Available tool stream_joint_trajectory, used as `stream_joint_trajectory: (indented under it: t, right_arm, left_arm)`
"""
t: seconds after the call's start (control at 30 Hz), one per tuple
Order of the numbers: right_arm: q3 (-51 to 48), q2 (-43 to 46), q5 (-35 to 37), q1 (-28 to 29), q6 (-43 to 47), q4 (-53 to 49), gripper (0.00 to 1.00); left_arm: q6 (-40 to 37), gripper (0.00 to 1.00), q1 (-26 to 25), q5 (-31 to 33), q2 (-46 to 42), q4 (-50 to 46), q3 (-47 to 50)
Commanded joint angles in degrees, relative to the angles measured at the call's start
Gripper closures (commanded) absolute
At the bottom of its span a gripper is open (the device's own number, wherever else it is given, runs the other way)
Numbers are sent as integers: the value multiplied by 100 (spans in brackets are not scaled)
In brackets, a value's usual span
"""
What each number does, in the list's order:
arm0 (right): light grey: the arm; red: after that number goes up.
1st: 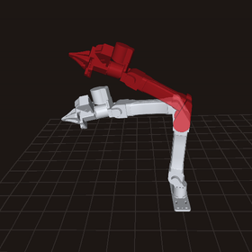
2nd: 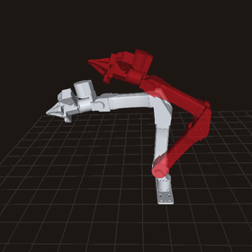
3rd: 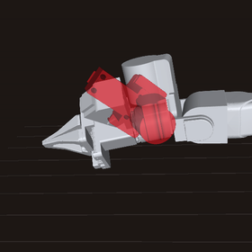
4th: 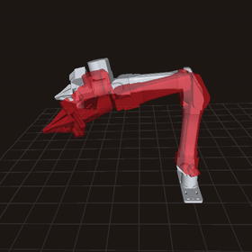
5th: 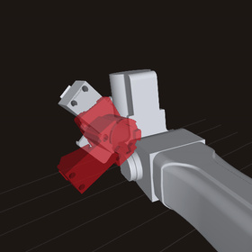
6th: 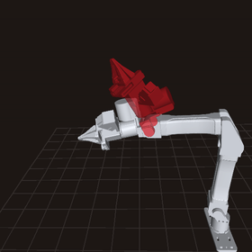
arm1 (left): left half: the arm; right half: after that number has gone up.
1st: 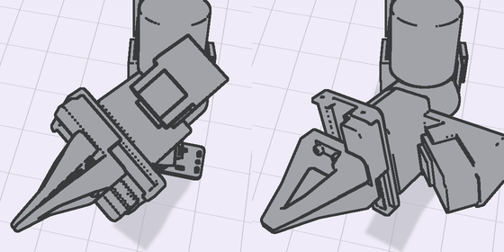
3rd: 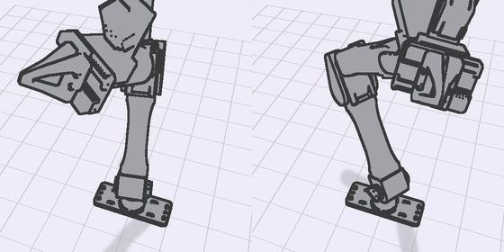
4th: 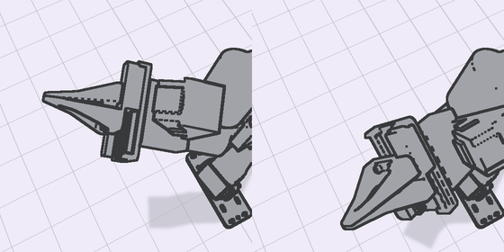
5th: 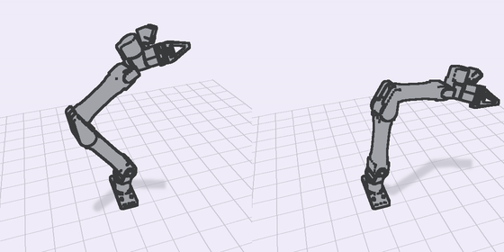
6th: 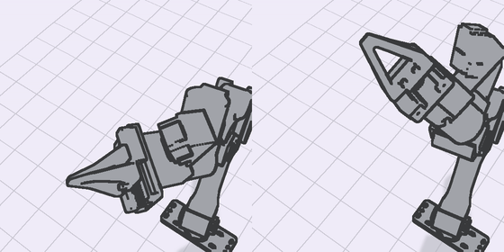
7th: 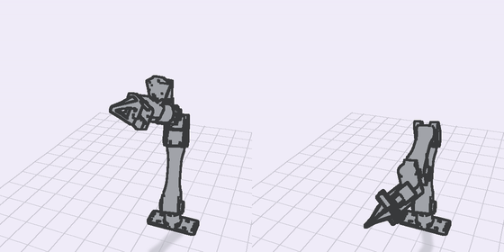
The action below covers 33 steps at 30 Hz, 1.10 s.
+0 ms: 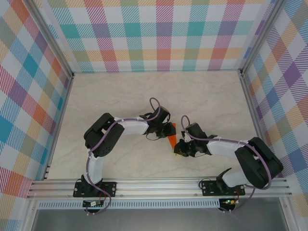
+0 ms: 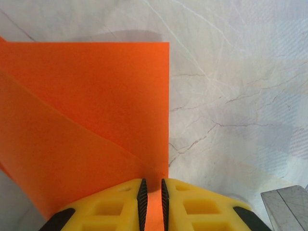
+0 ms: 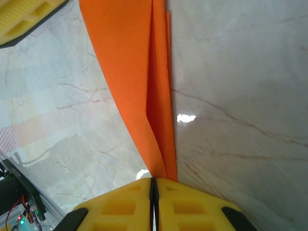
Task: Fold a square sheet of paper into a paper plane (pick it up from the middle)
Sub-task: Fold the wing for the fifth time at the center of the table.
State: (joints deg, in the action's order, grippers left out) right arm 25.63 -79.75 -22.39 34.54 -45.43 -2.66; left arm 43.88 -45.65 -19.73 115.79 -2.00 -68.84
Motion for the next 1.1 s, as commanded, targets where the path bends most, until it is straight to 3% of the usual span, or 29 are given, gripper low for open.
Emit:
stream_joint_trajectory:
  t: [0.0, 0.17, 0.3, 0.63, 1.07]
  right_arm:
    - [-242, -67, -63, 4, 159, -910, 90]
    - [-114, 514, -265, 0, 139, -796, 89]
    - [218, 1063, -6, -9, 55, -942, 85]
    - [600, -120, 130, -25, -500, 223, 88]
    - [22, -888, 307, -167, 83, -132, 91]
  left_arm:
    - [-61, 81, -33, 199, 278, -467, 46]
    - [26, 81, -73, 171, 245, -392, 40]
    - [110, 81, -86, 213, 268, -378, 32]
    - [192, 80, -115, 207, 268, -321, 26]
    - [-151, 78, -114, 191, 179, -662, -354]
